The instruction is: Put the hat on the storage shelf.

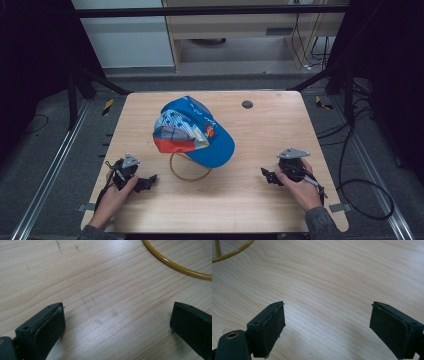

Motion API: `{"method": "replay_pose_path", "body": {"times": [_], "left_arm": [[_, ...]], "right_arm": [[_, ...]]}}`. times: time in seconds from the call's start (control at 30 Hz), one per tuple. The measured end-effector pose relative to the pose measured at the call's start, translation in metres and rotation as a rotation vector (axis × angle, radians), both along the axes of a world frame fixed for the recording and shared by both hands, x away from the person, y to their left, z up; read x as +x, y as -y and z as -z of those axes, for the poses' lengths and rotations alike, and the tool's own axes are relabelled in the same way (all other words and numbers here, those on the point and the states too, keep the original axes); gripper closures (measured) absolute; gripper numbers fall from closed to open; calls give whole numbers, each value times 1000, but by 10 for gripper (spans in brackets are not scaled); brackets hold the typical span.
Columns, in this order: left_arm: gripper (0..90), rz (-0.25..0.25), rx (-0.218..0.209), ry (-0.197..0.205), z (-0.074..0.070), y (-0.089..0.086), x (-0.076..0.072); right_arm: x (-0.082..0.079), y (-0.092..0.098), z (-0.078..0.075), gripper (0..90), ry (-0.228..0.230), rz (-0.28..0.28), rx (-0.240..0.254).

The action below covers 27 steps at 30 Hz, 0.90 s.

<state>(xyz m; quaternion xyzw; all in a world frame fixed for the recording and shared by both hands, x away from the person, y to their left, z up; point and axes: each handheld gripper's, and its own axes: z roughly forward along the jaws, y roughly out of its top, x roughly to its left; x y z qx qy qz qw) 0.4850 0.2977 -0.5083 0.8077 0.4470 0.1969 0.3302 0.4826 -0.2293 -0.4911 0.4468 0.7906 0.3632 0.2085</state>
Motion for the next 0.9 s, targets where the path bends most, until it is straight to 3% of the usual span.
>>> {"method": "replay_pose_path", "body": {"times": [0.57, 0.9], "left_arm": [[0, -1, 0, 1, 0, 0, 0], [0, -1, 1, 1, 0, 0, 0]], "right_arm": [[0, -4, 19, 124, 9, 58, -3], [3, -7, 21, 98, -26, 79, -18]]}}
